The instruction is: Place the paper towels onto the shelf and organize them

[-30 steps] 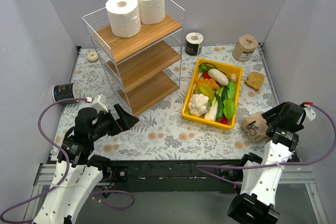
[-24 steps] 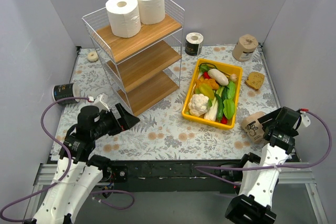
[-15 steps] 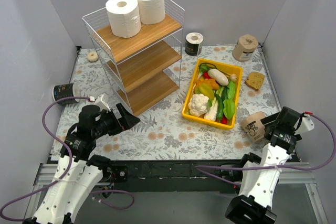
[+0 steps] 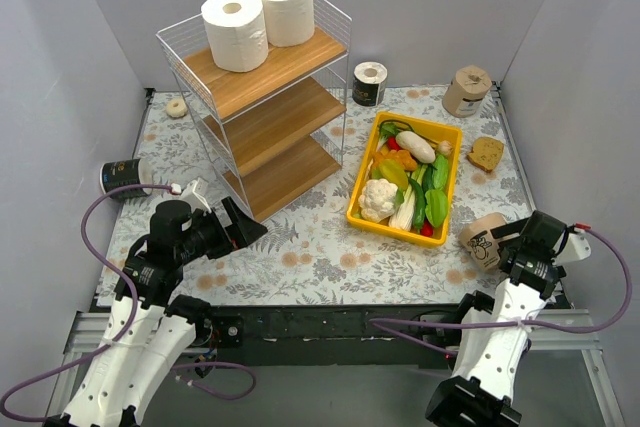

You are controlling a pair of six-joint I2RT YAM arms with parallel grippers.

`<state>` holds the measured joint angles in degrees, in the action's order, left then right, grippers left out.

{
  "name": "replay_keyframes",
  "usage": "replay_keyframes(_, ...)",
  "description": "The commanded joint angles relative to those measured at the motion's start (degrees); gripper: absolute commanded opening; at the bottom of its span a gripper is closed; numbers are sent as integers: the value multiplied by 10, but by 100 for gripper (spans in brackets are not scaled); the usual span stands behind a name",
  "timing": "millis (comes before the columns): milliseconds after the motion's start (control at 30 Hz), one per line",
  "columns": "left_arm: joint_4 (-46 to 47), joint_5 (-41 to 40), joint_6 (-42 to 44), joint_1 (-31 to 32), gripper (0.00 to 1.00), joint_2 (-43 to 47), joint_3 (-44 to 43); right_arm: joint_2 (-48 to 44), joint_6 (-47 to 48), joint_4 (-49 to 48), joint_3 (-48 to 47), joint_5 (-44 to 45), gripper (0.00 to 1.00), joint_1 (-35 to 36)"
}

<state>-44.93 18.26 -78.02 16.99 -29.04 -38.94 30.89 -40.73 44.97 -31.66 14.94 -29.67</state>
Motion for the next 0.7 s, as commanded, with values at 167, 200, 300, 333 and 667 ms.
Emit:
replay_keyframes(167,7,17,12,0,98,-6,6,-22,23,-154,87,-167,91,-4)
replay_keyframes(200,6,16,12,1,98,-7,6,-21,25,-165,93,-177,91,-3)
replay_keyframes(300,7,16,11,0,98,-7,6,-24,35,-199,113,-209,90,-3)
replay_keyframes(333,7,14,11,1,98,-7,6,-25,35,-210,120,-214,90,-4)
replay_keyframes(667,7,17,11,0,98,-20,6,-46,33,-267,152,-285,87,-5)
